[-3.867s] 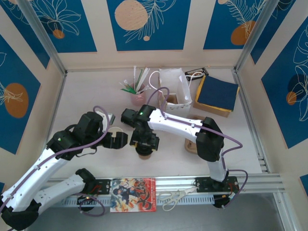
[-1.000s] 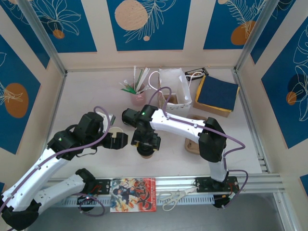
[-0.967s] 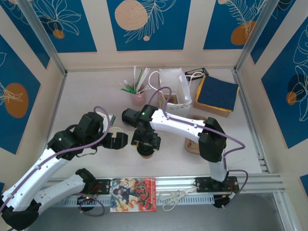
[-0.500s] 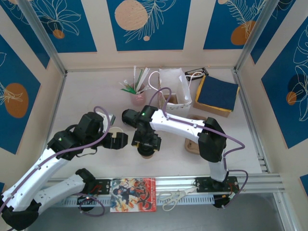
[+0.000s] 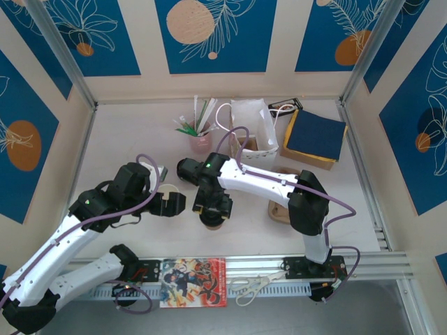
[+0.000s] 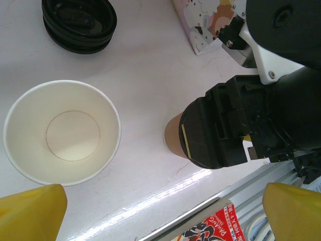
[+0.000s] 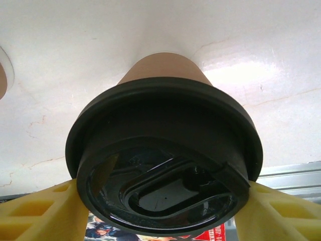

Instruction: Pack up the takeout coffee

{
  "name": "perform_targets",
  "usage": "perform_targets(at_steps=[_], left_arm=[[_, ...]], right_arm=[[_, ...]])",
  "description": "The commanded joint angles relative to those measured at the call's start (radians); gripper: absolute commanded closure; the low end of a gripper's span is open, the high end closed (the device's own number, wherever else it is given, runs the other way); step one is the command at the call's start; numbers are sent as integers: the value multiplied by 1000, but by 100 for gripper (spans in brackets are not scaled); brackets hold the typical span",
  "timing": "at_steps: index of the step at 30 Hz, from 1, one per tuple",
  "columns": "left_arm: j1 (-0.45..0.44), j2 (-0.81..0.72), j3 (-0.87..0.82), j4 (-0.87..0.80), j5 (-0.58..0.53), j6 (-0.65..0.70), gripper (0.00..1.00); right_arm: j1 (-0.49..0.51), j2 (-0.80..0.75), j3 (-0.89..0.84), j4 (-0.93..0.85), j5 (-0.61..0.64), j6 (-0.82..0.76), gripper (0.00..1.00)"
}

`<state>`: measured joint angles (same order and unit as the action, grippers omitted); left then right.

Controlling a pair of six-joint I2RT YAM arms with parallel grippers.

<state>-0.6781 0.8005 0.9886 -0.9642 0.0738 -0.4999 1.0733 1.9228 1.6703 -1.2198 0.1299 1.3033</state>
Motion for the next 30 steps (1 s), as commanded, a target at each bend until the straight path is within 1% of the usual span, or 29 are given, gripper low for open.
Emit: perform_targets(at_steps=[1,9,12,30], left_arm=[[9,-6,-5,2,12,-16,0],[8,-8,-5,1,14,-19,0],[9,-9,-4,2,14,-20,0],[8,-10,20,2,-1,-30,0]], right_arm=[[-1,-22,-9,-29,-3,12,32],[0,-19,-12,-27,-4,9,32],[0,-20,-11,-29,-3,5,35],[6,-44,18,-79,28,-31,35]])
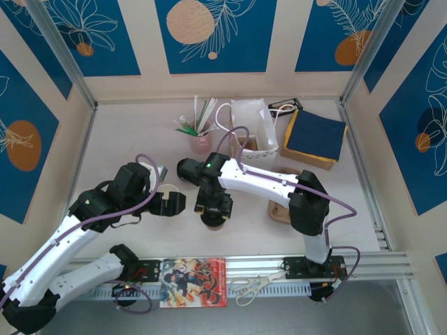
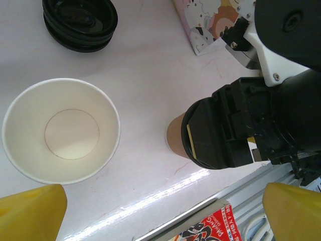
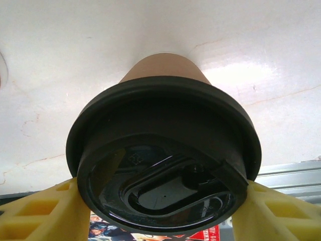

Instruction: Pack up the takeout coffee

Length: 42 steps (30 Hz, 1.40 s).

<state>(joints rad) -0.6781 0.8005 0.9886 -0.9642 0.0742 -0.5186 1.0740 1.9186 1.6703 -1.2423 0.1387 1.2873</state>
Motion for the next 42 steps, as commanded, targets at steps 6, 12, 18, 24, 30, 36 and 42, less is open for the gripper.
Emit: perform_targets(at_steps=[6,12,18,24,30,36,42], left_arm=[[9,-7,61,-9,-27,-14,0],[9,-4,109,-15,-66,-20,0],[11,16,154,-10,-82,-18,0],[14,46,177,20,-66,-33,0],[16,80,192,53,-58,-43,0],[15,122,208,87,-37,-40,0],[15,176,197,155,46,-63,0]], right_arm=[[5,-68,36,-79,18,-57,35],[3,-127,31,-97,8,-88,35],[-6,-196,56,-164,13,-127,35],[-35,-273,78,-238,15,-173,35],[-82,-358,106,-314,21,-221,35],[-162,-437,175,-400,23,-281,35],[-263,-491,259,-469,10,-348,35]])
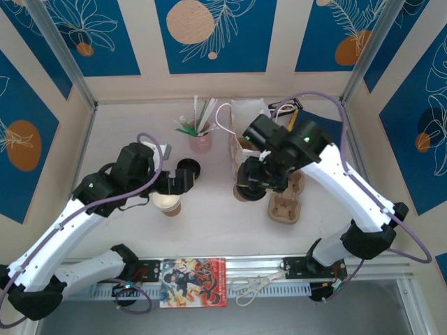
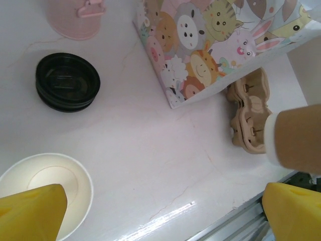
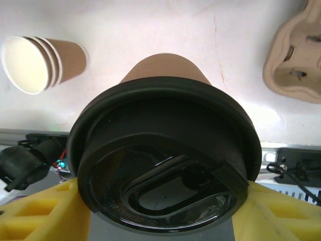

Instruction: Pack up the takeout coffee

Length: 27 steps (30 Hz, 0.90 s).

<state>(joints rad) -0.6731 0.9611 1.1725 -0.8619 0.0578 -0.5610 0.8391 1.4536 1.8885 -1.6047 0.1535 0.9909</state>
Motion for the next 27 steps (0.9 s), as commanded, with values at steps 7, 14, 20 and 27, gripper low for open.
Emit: perform_targets(at_steps=[7,14,20,27], left_arm=[[5,96,21,118,129,-43,0],[-2,140,23,161,143,-63,0],[-8,165,23,183,152,-73,0],[-13,177,15,203,163,-82,0]], right_arm=[[-153,-29,177,-165,-33,-152,35],[-289,-1,293,-168,-121,-245,35],[-386,53,379,-163,-164,-302,35],[-444,173,491,-156,-173,-350,35]])
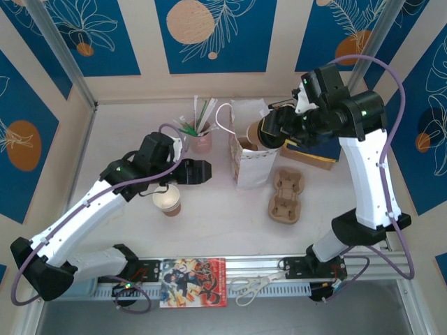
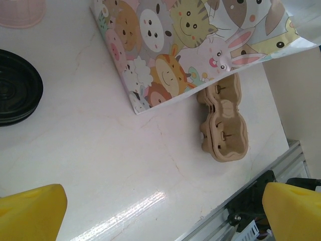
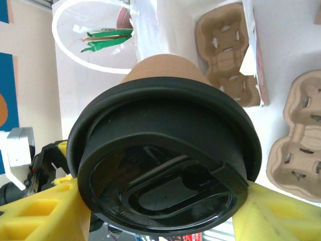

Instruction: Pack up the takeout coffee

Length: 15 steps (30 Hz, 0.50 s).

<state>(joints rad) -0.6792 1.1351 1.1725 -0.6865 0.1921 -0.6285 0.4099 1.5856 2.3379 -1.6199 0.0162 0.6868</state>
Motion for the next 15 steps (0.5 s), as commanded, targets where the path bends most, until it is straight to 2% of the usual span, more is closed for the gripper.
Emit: perform_targets(at_steps=[1,15], left_arm=[[-7,5,11,29,30,-16,0],[-8,-24,-25,35,52,-12,0]], right_arm=[[-21,57,55,-140,-33,-52,35],[-26,348,222,-145,48,-120,35]])
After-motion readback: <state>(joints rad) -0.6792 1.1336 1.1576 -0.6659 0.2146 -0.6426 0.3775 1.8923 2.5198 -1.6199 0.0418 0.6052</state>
